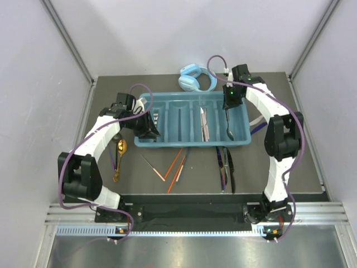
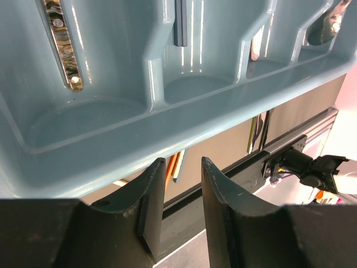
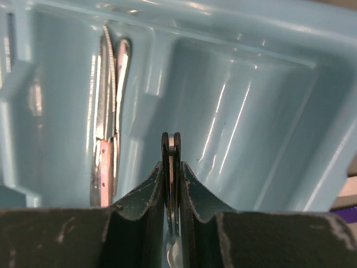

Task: Sort the eating utensils into containers
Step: Place the spoon in the storage box.

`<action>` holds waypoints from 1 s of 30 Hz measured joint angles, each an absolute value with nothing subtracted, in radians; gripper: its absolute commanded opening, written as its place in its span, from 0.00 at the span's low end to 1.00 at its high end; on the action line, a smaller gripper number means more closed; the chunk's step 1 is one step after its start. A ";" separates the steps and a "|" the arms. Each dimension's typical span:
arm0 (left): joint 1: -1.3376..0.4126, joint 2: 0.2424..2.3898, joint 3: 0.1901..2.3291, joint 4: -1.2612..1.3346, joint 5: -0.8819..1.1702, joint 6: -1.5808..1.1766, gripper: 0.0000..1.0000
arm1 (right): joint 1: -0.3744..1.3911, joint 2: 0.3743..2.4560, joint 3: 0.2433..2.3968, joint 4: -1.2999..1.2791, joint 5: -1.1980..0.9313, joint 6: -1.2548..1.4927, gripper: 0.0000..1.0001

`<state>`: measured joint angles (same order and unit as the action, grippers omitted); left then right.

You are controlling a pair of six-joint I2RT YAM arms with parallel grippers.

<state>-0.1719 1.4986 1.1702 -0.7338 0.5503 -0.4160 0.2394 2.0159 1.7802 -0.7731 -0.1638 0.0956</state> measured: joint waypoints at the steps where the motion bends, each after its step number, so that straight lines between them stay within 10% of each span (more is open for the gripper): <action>1: -0.172 1.499 1.170 -0.734 0.548 -0.416 0.37 | 0.239 2.030 1.781 -0.773 -0.163 0.099 0.00; 30: -0.172 1.498 1.170 -0.734 0.510 -0.412 0.37 | 0.238 2.136 1.778 -0.762 -0.094 0.125 0.34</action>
<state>-0.1719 1.4982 1.1702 -0.7341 0.5102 -0.4122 0.2382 2.1357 1.7779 -0.7616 -0.0937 0.1249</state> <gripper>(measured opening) 0.372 0.339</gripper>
